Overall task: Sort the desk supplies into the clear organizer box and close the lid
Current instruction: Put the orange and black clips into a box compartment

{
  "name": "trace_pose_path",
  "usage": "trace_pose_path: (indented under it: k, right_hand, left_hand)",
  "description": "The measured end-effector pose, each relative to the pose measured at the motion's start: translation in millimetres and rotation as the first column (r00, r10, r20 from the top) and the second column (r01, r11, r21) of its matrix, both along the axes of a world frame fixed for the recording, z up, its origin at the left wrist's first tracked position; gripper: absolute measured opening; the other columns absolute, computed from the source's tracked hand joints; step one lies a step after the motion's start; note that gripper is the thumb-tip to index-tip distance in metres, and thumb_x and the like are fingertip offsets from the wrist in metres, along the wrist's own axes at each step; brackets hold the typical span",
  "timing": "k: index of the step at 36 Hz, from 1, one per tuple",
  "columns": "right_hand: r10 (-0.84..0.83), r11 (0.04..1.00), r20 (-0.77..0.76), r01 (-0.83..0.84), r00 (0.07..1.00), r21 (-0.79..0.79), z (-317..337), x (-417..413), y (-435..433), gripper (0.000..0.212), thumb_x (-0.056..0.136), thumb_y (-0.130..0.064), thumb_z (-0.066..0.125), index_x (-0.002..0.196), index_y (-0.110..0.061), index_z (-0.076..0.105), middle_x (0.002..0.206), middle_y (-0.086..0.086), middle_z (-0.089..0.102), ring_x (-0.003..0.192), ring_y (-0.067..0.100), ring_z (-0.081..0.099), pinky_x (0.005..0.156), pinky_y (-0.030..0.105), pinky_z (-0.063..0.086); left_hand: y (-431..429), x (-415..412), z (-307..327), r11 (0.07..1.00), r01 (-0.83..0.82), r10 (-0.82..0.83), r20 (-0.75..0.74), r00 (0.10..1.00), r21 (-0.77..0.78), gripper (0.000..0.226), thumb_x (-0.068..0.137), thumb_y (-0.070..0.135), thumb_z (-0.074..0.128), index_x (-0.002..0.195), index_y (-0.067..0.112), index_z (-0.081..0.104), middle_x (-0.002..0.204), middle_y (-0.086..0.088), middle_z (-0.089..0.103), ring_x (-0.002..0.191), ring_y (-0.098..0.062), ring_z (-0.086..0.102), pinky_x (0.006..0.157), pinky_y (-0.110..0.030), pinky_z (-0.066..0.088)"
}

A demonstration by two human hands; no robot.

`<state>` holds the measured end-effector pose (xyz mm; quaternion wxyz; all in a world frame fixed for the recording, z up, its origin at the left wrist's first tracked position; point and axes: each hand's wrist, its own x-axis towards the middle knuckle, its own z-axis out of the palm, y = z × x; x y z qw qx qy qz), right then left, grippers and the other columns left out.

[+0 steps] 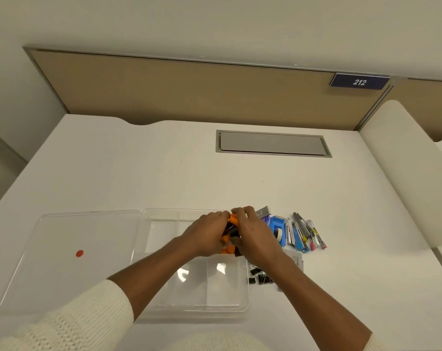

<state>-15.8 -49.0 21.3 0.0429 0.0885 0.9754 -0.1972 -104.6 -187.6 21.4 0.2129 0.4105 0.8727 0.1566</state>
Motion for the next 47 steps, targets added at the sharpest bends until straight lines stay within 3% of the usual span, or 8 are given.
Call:
trace_pose_path:
  k: [7,12,16,20,26,31,37,47]
  right_hand:
    - [0.026,0.999,-0.054,-0.024,0.998,0.045,-5.3,4.8,-2.0,0.038,0.094,-0.013,0.068,0.131,-0.013,0.058,0.127,0.010,0.056,0.095,0.027,0.066,0.080,0.035,0.058]
    - [0.099,0.989,-0.035,-0.095,0.994,0.110,-21.6,2.8,-5.9,0.025,0.101,-0.024,0.062,0.123,-0.014,0.066,0.121,0.009,0.057,0.090,0.026,0.066,0.073,0.028,0.048]
    - [0.212,0.947,-0.022,-0.200,0.977,0.252,-32.4,-4.3,-8.4,0.023,0.097,-0.032,0.068,0.112,-0.014,0.073,0.110,0.006,0.064,0.102,0.022,0.059,0.070,0.031,0.046]
    - [0.254,0.920,-0.008,-0.239,0.967,0.311,-33.0,-14.9,-10.6,0.017,0.092,-0.027,0.076,0.099,-0.013,0.078,0.097,0.005,0.072,0.101,0.025,0.057,0.076,0.035,0.049]
    - [0.266,0.931,-0.001,-0.257,0.964,0.260,-31.0,-23.8,-0.8,0.022,0.103,-0.027,0.058,0.105,-0.011,0.072,0.103,0.009,0.068,0.102,0.026,0.053,0.084,0.034,0.043]
    - [0.215,0.972,-0.065,-0.208,0.974,0.107,-10.7,-18.8,15.9,0.028,0.097,-0.018,0.063,0.122,-0.011,0.074,0.120,0.010,0.067,0.111,0.027,0.058,0.087,0.037,0.053]
    - [0.302,0.947,0.138,-0.313,0.943,0.067,0.0,-15.8,37.4,0.071,0.089,-0.024,0.078,0.152,-0.015,0.047,0.151,0.006,0.050,0.137,0.027,0.046,0.109,0.041,0.045]
    - [0.394,0.865,0.104,-0.407,0.913,0.292,-30.0,-18.5,26.8,0.046,0.091,-0.031,0.074,0.134,-0.018,0.063,0.130,0.006,0.064,0.120,0.027,0.055,0.102,0.043,0.041]
  left_hand:
    - [-14.8,-3.5,-9.2,0.998,-0.003,0.017,-0.209,0.978,0.069,0.017,0.091,0.037,0.065,0.093,0.023,0.056,0.090,0.006,0.058,0.082,-0.017,0.052,0.060,-0.027,0.035]
    - [-26.3,-0.6,-30.8,0.988,0.148,-0.155,-0.401,0.903,-0.048,0.019,0.097,0.042,0.058,0.095,0.030,0.073,0.087,0.010,0.069,0.092,-0.019,0.050,0.085,-0.034,0.041]
    - [-26.3,2.9,-35.9,0.978,0.197,-0.206,-0.442,0.873,-0.065,0.022,0.096,0.037,0.054,0.094,0.030,0.075,0.086,0.012,0.071,0.093,-0.019,0.050,0.085,-0.035,0.037]
    - [-19.5,3.3,-31.8,0.980,0.189,-0.197,-0.362,0.911,-0.057,0.019,0.097,0.029,0.052,0.095,0.026,0.071,0.092,0.006,0.069,0.094,-0.019,0.056,0.093,-0.037,0.040]
    - [-34.9,1.2,-26.5,0.934,-0.081,0.175,-0.250,0.952,0.347,0.012,0.086,0.026,0.071,0.095,0.019,0.073,0.096,0.004,0.068,0.102,-0.020,0.057,0.080,-0.030,0.047]
    - [-50.1,-9.1,-32.0,0.923,-0.215,0.232,-0.018,0.972,0.318,0.077,0.072,0.049,0.081,0.140,0.028,0.052,0.152,0.008,0.040,0.143,-0.012,0.032,0.102,-0.033,0.047]
    - [-55.4,-18.9,-36.0,0.996,0.019,-0.018,-0.022,1.000,0.092,0.112,0.063,0.070,0.082,0.155,0.032,0.030,0.154,0.011,0.029,0.139,-0.011,0.033,0.104,-0.034,0.049]
    - [-30.7,-7.6,-35.9,0.990,0.133,-0.128,-0.094,0.987,0.050,0.057,0.083,0.037,0.081,0.133,0.024,0.056,0.120,0.006,0.053,0.109,-0.013,0.039,0.089,-0.033,0.048]
